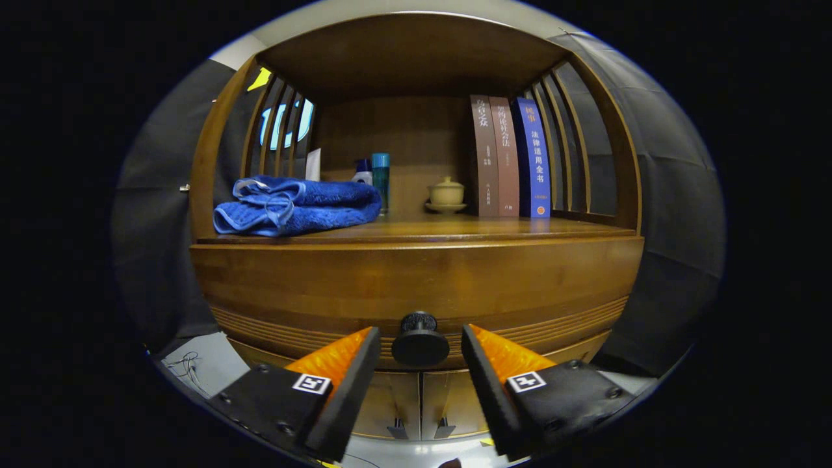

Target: Pull open the drawer, take out the items inside it, and place them on the countertop above the cabinet.

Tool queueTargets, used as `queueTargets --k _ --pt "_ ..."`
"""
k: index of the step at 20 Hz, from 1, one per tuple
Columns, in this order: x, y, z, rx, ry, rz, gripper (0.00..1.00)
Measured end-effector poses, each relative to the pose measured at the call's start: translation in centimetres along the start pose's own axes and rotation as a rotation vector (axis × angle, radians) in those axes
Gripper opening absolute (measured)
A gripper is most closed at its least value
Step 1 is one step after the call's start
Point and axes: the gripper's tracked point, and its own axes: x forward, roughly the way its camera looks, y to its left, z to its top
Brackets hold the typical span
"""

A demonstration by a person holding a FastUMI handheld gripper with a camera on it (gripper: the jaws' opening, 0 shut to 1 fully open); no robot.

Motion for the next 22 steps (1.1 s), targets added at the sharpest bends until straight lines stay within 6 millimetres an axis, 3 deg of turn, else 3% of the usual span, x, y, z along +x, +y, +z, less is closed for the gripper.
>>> queueTargets --k 3,4,7,8,9,13,16,22 --pt "0.4 0.2 0.0 0.003 -0.002 0.011 0.54" --pt "0.4 -0.1 -0.1 -0.009 -0.005 0.012 0.54" --pt "0.2 0.0 -0.2 -0.058 0.002 0.025 0.37" --pt "0.2 -0.1 -0.3 -0.058 0.011 0.020 0.37" --pt "-0.3 -0.2 -0.3 -0.046 0.017 0.017 0.28" --pt "-3.2 -0.2 -0.7 -0.023 0.018 0.012 0.28" --pt "-6.9 -0.5 -1.3 -0.001 0.029 0.011 0.28" --pt "-12.4 -0.4 -2.1 0.002 0.028 0.013 0.28"
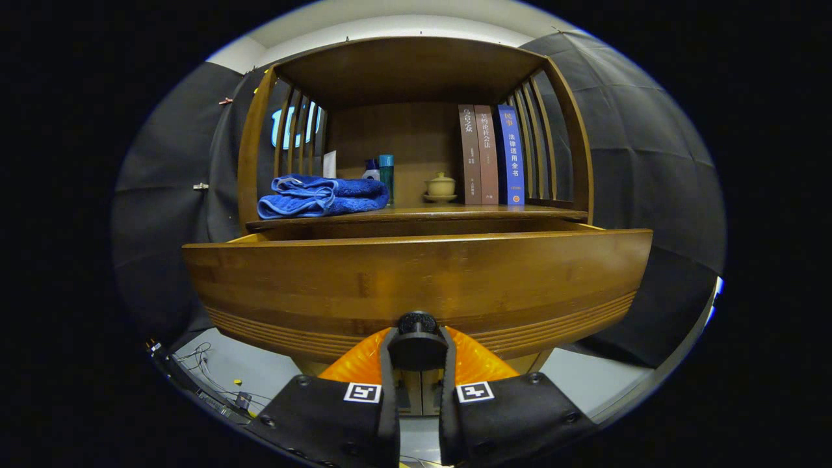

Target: Pull open the drawer, take out the items inside it, and place them on the countertop above the cabinet.

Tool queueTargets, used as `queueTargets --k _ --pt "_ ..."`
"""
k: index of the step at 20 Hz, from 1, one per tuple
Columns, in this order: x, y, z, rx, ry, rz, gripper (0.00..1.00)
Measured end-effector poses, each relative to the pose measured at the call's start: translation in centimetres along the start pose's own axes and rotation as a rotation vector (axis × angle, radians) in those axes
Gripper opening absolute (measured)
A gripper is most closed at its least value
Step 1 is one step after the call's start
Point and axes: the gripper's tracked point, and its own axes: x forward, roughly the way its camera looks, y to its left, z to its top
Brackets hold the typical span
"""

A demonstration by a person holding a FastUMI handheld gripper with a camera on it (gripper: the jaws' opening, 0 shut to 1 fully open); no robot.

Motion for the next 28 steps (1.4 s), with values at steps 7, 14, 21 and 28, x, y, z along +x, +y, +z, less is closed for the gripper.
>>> queueTargets --k 7,14,21,28 --pt "-3.0 -0.4 -0.8 -0.002 0.003 -0.002 0.28" --pt "-3.3 -0.6 -1.2 0.003 0.030 -0.007 0.37" --pt "-7.1 -0.8 3.0 -0.011 0.020 0.031 0.98" --pt "-8.5 -1.0 13.9 -0.001 0.013 0.082 0.98"
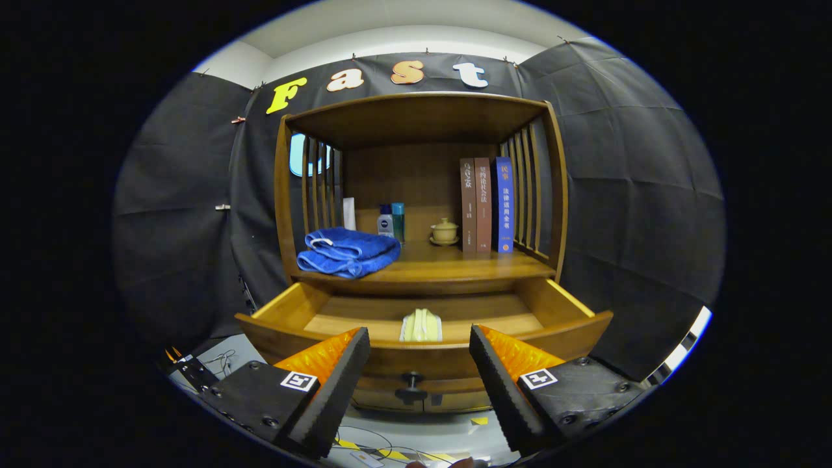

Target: Pull open the drawer, take out the items inside it, and place them on the countertop above the cabinet.

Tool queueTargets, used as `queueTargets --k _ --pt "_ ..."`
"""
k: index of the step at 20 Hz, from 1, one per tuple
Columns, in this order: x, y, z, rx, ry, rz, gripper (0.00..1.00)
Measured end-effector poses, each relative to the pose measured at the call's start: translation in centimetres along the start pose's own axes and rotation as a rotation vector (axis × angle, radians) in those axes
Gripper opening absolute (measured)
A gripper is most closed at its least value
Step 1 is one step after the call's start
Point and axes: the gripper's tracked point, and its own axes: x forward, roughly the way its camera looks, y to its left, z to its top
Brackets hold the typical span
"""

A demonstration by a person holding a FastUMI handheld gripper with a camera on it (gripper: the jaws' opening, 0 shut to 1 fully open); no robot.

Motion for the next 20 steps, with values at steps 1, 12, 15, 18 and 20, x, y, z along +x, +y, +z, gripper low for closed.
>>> queueTargets --k 1,12,15,18,20 --pt "0.4 0.1 0.8 0.013 0.043 0.007 0.98" --pt "15.2 -0.6 -4.5 -0.046 0.585 -0.008 0.99" --pt "18.2 -1.0 -7.4 -0.060 0.669 -0.048 0.98" --pt "20.4 -1.4 -10.0 -0.051 0.731 -0.082 0.96" --pt "21.2 -1.0 -11.5 -0.019 0.771 -0.086 0.80"
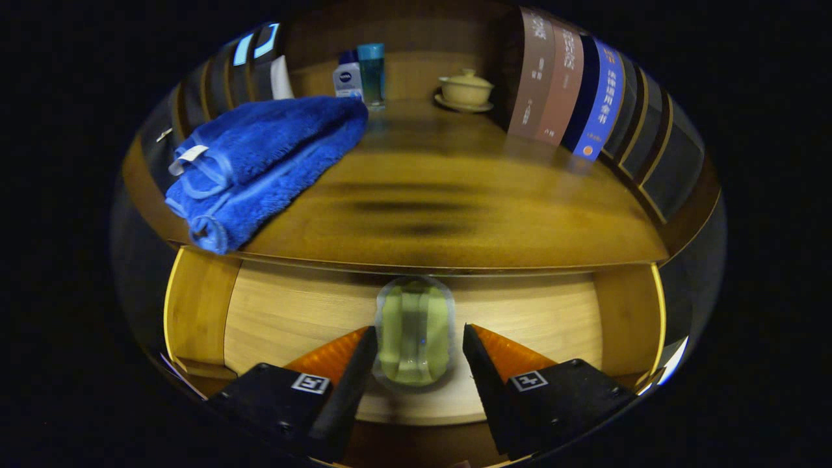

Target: Pull open the drawer, take out the items inside it, and place them on the countertop above the cabinet.

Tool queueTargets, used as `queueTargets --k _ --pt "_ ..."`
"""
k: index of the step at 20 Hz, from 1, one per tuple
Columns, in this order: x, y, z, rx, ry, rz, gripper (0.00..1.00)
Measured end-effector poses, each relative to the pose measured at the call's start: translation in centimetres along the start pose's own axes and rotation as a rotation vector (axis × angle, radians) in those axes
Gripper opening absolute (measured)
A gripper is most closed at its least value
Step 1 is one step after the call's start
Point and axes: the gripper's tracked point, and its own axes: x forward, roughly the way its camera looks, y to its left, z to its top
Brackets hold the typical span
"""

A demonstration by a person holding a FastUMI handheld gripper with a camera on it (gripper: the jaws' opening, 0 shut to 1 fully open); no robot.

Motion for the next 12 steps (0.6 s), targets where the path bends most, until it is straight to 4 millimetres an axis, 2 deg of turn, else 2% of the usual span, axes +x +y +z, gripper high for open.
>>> queueTargets --k 2,3,4,6,9,12 --pt "1.0 -0.2 -0.7 0.002 0.028 -0.003 0.63" --pt "0.9 0.0 -0.1 0.009 0.004 0.002 0.55" --pt "1.0 -0.5 0.4 0.012 -0.021 -0.015 0.55" --pt "0.8 -0.9 0.0 -0.007 -0.006 -0.025 0.21" --pt "0.1 -1.2 0.1 0.026 -0.003 -0.017 0.21" --pt "-2.1 -0.9 0.4 0.041 -0.009 0.005 0.21"
